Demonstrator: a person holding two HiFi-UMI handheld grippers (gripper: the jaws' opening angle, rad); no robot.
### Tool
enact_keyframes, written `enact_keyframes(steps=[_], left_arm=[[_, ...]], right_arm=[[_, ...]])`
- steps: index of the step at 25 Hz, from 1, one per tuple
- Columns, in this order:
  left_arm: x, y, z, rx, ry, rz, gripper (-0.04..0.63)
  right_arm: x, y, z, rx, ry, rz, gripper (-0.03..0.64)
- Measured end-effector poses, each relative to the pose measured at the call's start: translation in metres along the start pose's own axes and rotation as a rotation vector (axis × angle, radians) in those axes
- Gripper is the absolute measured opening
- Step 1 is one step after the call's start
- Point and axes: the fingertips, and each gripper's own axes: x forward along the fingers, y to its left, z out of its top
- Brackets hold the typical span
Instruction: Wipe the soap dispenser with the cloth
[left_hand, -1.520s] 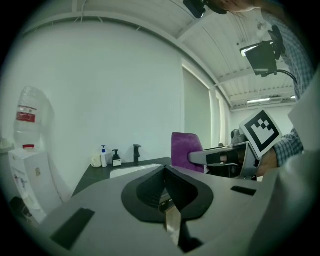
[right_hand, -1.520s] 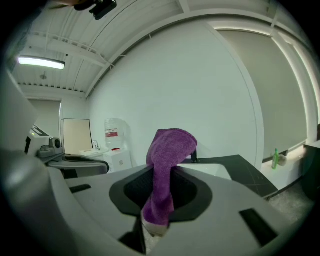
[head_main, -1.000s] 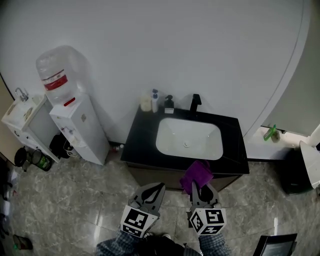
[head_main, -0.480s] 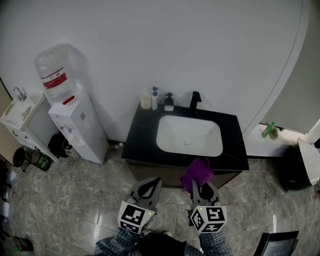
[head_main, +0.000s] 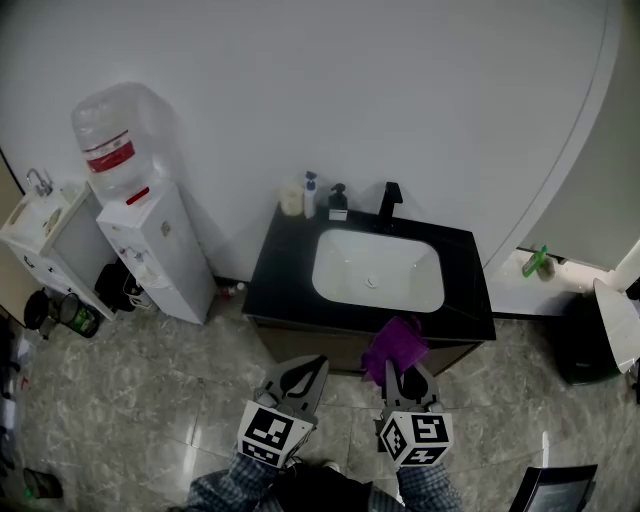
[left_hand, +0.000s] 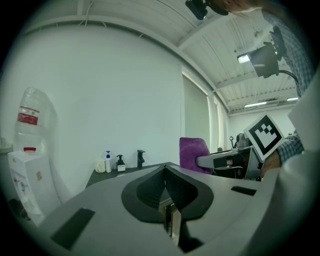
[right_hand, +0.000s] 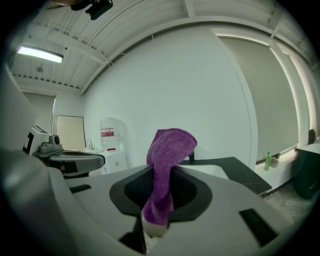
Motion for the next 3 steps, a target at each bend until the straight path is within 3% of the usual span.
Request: enact_keyframes(steps=[3], left_arm=[[-0.0017, -0.002, 0.0001, 0.001, -0.003, -0.003, 0.002]], right_arm=[[-0.002, -0.0001, -0.0041, 0.006, 0.011, -0.002, 0.081]])
